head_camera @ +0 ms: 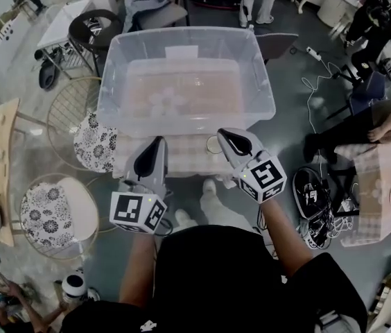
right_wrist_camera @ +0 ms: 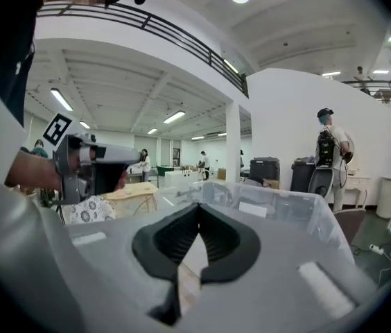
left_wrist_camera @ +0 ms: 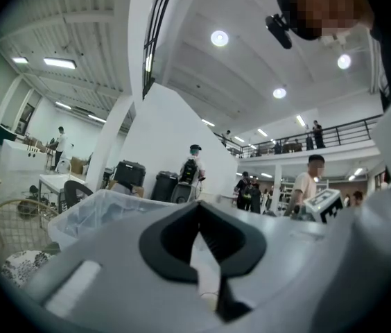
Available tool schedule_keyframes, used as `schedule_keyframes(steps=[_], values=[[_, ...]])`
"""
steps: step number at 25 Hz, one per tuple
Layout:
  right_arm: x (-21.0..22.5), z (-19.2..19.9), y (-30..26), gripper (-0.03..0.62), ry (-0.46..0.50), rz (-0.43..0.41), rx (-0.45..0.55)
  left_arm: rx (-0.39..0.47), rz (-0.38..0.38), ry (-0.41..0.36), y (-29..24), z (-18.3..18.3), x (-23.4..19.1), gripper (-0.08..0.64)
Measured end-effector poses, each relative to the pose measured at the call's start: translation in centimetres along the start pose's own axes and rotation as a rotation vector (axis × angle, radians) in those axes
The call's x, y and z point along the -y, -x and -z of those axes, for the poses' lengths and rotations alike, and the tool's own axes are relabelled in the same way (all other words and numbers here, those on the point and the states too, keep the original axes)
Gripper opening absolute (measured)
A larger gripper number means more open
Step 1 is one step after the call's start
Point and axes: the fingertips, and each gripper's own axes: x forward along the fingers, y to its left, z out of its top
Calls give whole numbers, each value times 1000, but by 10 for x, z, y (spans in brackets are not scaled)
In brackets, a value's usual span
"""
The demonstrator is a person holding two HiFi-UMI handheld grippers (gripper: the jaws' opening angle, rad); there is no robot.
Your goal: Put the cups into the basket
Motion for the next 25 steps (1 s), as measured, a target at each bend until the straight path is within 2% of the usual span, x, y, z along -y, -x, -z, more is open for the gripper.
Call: schedule_keyframes(steps=[5,12,14,17,21,25], values=[[5,65,-14,0,91,-92,-171,-16,-22,0,-23,6,1,6],[9,163,-35,2,131,-210,-426,-48,-51,-3,-51,15,-3,6],[7,190,-41,53,141,-247,-495,-59,-62,-6,-56,18,-5,6],[4,218,-51,60,151,-290,-572,-75,-79,-7,-61,24,-13,6],[0,253,-60,99,143,-328,-675,-86,-98,-9,-65,26,-19,6],[-3,283,-63,103,122,-348,-763,-89,-116,0,-64,26,-24,6]])
